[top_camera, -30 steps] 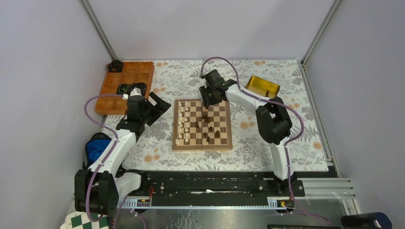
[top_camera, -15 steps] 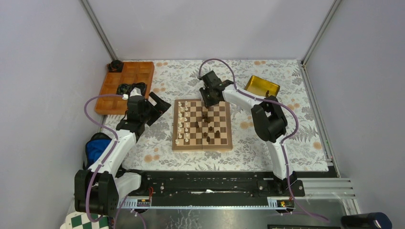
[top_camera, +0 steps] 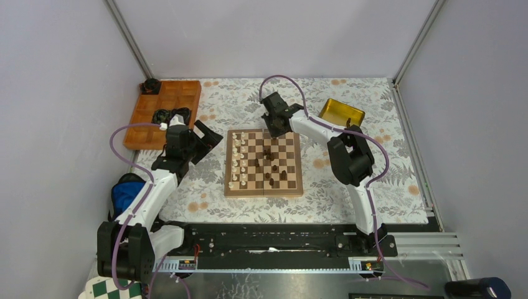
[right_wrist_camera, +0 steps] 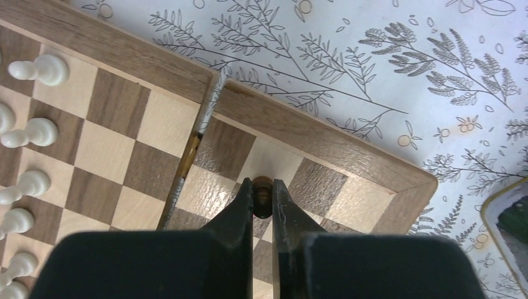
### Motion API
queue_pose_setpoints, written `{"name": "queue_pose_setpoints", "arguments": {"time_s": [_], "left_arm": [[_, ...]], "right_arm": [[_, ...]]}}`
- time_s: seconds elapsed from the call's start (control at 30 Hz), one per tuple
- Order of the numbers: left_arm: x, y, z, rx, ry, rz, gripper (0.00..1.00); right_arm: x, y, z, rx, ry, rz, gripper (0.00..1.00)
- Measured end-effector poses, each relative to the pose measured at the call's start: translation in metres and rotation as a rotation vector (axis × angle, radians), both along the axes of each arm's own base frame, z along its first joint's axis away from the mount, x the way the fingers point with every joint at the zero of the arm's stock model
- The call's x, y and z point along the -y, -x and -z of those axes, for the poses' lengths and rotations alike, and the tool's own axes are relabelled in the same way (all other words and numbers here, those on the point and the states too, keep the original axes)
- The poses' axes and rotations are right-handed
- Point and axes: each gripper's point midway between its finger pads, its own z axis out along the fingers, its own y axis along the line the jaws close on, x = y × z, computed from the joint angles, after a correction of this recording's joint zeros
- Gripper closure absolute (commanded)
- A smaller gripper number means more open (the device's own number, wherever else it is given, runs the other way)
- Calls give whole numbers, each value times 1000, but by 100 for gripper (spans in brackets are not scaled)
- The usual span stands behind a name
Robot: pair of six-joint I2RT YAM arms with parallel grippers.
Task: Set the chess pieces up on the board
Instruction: Move the chess piece to the chessboard.
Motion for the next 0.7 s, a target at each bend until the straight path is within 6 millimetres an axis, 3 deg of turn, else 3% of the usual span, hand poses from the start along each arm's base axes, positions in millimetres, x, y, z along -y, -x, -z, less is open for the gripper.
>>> {"name": "queue_pose_setpoints", "arguments": {"time_s": [0.7], "left_arm": [[-3,0,0,5,-17,5,1]], "right_arm": [[24,-14,-2,61,92,73,100]]}}
